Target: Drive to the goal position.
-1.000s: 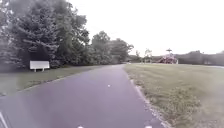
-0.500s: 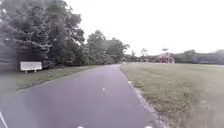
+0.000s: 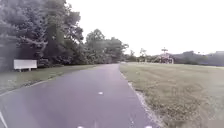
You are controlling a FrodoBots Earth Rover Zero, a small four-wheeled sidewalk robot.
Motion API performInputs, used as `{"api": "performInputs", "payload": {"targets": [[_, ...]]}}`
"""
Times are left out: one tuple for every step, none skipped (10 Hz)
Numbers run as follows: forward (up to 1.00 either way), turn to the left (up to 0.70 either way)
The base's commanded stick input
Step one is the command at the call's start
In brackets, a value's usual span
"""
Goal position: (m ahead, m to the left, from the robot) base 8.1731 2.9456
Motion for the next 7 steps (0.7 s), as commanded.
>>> {"api": "performInputs", "payload": {"targets": [[0.70, 0.14], [0.70, 0.13], [0.70, 0.11], [0.70, 0.01], [0.70, 0.01], [0.70, 0.01], [0.70, 0.01]]}}
